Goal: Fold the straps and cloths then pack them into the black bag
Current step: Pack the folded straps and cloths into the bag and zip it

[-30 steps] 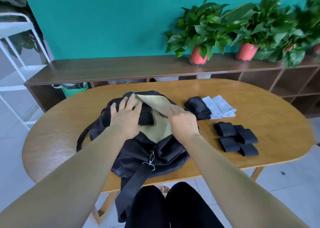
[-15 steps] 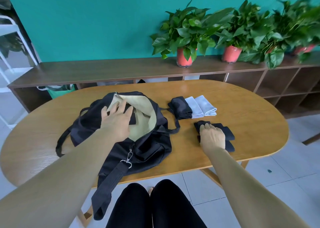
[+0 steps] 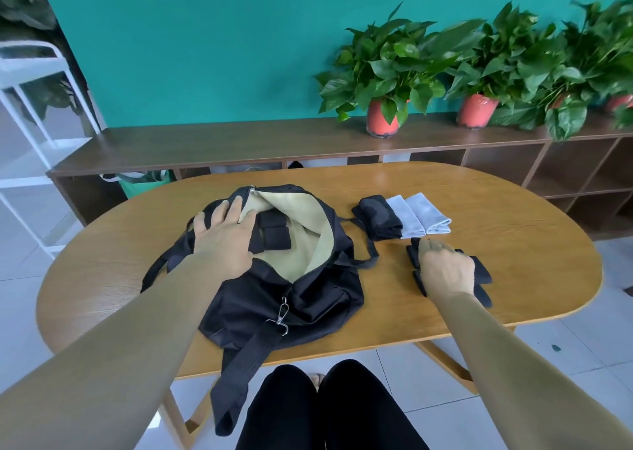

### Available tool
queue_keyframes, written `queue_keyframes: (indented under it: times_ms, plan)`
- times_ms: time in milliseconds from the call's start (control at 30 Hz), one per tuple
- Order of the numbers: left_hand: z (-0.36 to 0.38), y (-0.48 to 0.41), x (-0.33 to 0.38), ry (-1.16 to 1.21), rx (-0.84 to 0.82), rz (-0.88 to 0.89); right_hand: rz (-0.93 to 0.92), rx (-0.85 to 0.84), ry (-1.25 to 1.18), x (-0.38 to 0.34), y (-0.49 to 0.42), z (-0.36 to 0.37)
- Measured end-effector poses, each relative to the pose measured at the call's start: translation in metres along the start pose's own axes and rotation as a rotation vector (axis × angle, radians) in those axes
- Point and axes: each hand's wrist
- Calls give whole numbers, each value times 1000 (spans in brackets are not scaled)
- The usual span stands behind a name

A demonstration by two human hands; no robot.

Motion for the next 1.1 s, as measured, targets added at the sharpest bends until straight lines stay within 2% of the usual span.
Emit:
queue_keyframes:
  times_ms: [167, 333, 400, 633, 767, 1100]
  plan:
    - [0, -2, -18, 16, 3, -2, 0, 198, 44, -32, -21, -23]
    - [-1, -8, -34, 48, -32, -16, -176, 494, 34, -100, -48, -51]
    - [1, -13, -39, 62, -41, -12, -255, 545, -31, -134, -56, -50]
    - [18, -35, -57, 169, -3, 52, -417, 336, -20, -225, -74, -30]
    - [24, -43, -60, 307, 46, 33, -449, 229, -11, -251, -88, -15]
    - [35, -45, -63, 380, 152, 15, -481, -2, -16, -296, -118, 5]
Point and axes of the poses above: each hand's wrist, its own y-axis away from the middle knuckle, its own z-axis out of the palm, x = y × z, and after that the axes turned 5 degrees about -z, right-handed
